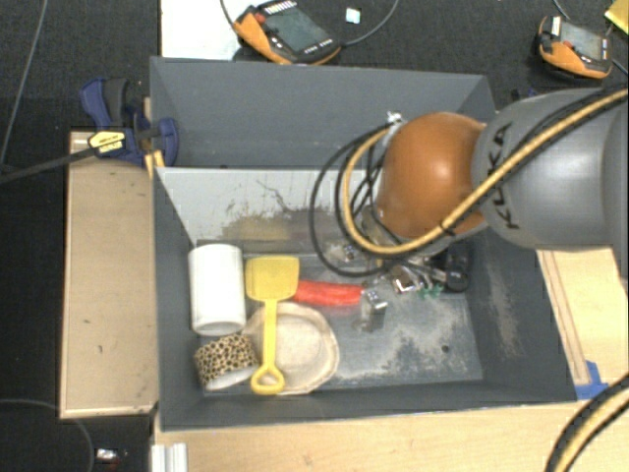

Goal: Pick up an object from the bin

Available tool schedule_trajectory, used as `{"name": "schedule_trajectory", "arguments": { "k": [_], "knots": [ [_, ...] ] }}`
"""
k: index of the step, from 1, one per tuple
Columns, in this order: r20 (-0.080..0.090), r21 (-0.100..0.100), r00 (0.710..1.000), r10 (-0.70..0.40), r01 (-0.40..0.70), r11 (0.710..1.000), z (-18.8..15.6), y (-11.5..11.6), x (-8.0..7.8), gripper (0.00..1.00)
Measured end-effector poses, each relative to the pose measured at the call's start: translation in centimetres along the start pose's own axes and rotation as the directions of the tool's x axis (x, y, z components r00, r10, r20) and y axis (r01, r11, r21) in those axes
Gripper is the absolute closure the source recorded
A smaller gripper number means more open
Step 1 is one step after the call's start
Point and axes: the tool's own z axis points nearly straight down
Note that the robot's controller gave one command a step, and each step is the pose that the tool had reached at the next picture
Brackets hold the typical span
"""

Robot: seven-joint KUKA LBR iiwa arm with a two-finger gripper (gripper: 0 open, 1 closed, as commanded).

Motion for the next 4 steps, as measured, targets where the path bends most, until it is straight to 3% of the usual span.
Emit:
{"name": "schedule_trajectory", "arguments": {
  "k": [1, 2, 3, 4],
  "knots": [
    [-0.001, -0.008, 0.938, -0.346, 0.346, 0.938, 4.4, 2.9, -3.1, 0.0],
    [0.003, 0.001, 0.993, -0.12, 0.12, 0.993, 7.4, -1.6, -3.7, 0.0],
    [0.005, -0.006, 0.903, -0.429, 0.429, 0.903, 7.4, -1.1, -3.5, 1.0],
    [0.005, -0.006, 0.904, -0.428, 0.428, 0.904, 7.4, -1.1, -3.5, 1.0]
  ]
}}
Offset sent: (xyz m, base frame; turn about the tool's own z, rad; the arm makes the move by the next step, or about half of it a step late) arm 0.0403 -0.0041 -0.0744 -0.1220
